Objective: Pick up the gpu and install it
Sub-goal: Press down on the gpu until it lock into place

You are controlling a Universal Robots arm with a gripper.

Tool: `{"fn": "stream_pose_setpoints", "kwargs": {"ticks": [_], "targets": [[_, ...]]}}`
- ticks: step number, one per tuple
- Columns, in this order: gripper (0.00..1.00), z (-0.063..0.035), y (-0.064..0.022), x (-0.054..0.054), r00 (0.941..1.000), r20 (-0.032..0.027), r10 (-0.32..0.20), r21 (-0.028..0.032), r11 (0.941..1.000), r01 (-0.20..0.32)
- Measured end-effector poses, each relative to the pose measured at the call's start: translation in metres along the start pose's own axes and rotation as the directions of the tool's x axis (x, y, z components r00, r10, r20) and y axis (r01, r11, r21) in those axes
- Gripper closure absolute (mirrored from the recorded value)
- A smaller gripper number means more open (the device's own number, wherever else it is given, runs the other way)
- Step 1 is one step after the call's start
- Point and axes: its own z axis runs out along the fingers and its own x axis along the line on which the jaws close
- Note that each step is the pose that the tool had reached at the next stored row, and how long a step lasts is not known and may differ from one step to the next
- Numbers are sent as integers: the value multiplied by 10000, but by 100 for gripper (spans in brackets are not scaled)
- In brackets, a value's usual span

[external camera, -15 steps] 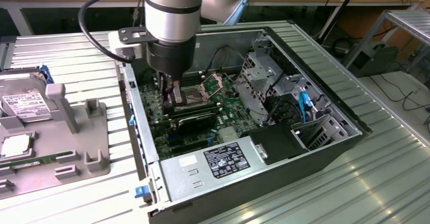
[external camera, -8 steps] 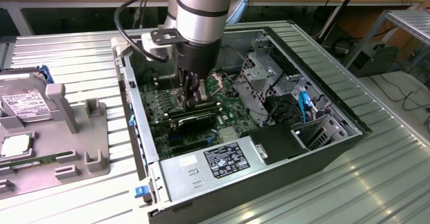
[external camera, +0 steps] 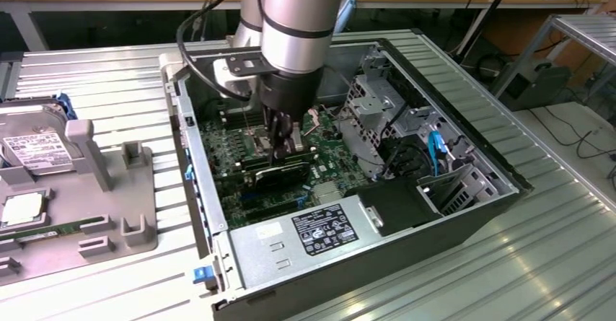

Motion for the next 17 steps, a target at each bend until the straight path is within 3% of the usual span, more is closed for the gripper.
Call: {"fn": "stream_pose_setpoints", "kwargs": {"ticks": [3, 6, 11, 17], "targets": [[89, 103, -22, 15, 10000, -1, 0, -1, 10000, 0], [89, 126, -23, 13, 10000, 18, 0, -2, 10000, 0], [89, -51, -19, 22, 10000, 20, 0, -1, 10000, 0], [89, -51, -19, 22, 10000, 20, -1, -1, 10000, 1]]}}
